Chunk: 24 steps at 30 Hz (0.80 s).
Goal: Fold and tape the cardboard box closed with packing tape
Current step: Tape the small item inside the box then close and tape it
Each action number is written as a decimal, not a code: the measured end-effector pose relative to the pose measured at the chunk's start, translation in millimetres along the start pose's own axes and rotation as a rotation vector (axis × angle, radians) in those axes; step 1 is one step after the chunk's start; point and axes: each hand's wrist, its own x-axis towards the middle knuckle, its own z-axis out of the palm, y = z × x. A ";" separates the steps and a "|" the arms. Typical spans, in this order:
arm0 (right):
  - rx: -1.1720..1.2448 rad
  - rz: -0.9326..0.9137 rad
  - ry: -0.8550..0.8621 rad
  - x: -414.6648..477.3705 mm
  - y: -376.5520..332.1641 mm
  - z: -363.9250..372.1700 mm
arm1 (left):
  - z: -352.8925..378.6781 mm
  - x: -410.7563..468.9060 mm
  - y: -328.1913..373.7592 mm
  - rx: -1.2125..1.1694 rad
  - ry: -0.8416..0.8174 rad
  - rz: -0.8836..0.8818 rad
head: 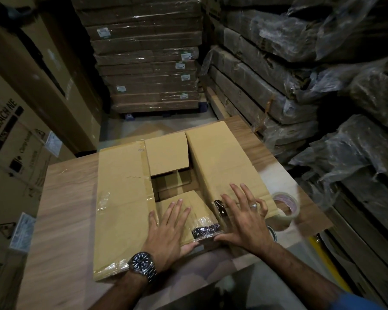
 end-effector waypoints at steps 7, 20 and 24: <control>0.032 0.013 0.049 -12.2 1.8 -0.7 | -1.5 -0.7 1.1 0.004 0.034 0.005; 0.012 0.015 0.051 -3.4 -7.8 -0.7 | 2.5 -1.0 0.1 0.001 0.015 0.018; 0.021 0.024 0.074 -11.6 -3.8 -1.1 | 3.9 -0.9 -0.5 0.008 0.035 0.025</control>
